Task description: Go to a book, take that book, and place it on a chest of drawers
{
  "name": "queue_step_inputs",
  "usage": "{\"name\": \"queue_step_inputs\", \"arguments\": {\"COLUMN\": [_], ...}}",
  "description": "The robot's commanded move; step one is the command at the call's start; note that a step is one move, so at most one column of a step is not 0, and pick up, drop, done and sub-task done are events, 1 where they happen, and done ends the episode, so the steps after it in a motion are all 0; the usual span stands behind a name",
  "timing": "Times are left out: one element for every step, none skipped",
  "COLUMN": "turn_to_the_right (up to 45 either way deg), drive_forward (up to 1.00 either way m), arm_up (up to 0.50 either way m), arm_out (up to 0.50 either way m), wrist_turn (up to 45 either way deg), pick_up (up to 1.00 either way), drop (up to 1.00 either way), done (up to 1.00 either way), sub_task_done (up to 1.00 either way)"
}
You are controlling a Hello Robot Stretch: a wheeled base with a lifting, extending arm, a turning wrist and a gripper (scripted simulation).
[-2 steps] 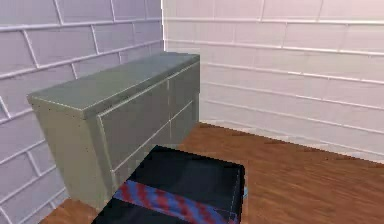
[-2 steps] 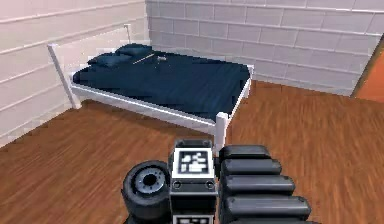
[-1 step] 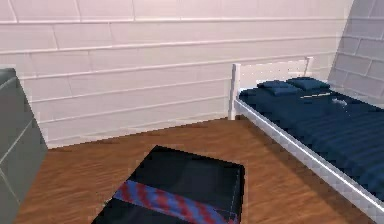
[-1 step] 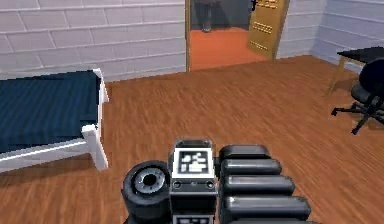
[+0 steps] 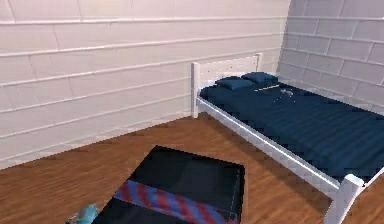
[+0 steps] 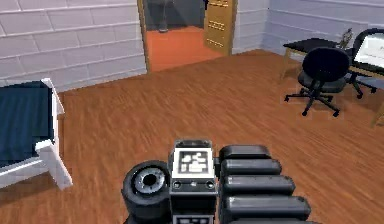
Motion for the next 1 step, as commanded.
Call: {"name": "queue_step_inputs", "arguments": {"turn_to_the_right": [0.0], "drive_forward": [0.4], "arm_up": [0.0], "arm_out": [0.0], "wrist_turn": [0.0], "pick_up": [0.0], "drop": [0.0], "done": [0.0], "sub_task_done": [0.0]}}
